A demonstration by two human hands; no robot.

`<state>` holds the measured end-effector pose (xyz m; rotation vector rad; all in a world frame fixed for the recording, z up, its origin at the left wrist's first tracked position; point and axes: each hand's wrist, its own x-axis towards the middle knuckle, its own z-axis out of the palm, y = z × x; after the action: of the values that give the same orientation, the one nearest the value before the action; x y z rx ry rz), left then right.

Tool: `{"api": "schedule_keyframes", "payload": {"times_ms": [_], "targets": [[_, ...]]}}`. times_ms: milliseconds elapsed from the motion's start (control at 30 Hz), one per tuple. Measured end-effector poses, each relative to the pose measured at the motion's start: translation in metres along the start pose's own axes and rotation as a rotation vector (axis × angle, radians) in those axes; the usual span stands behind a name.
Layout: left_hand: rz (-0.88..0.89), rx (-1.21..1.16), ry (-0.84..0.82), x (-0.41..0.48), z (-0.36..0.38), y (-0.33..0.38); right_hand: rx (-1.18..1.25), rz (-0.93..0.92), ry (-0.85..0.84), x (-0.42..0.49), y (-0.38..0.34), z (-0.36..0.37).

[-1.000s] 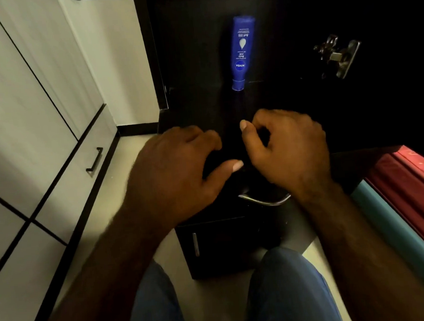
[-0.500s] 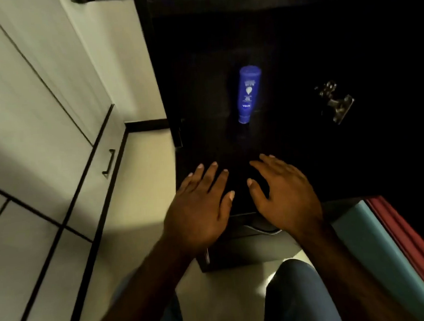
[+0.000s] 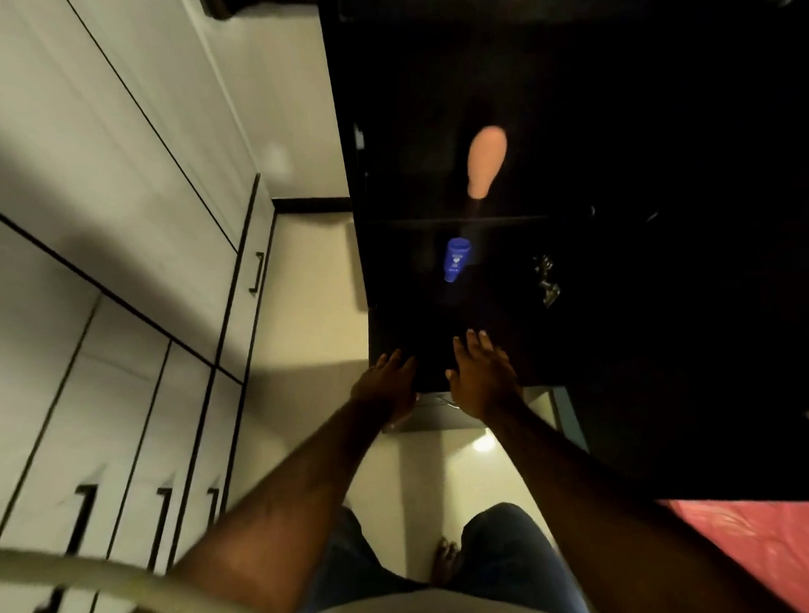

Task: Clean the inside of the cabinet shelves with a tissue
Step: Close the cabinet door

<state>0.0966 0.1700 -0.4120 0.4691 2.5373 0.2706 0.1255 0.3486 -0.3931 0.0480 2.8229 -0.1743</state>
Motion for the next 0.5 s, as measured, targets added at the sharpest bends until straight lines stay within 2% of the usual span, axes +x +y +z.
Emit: {"api": "schedule_keyframes", "payload": {"times_ms": [233, 500], "targets": [[0.089, -0.080, 0.148, -0.061, -0.089, 0.052, -0.025, -0.050, 0.081, -0.053, -0.010, -0.089], [0.294, -0.169, 0.378, -0.095, -0.168, 0.122, 0.063, -0.005, 0.381, -0.107, 0.016, -0.163]]}}
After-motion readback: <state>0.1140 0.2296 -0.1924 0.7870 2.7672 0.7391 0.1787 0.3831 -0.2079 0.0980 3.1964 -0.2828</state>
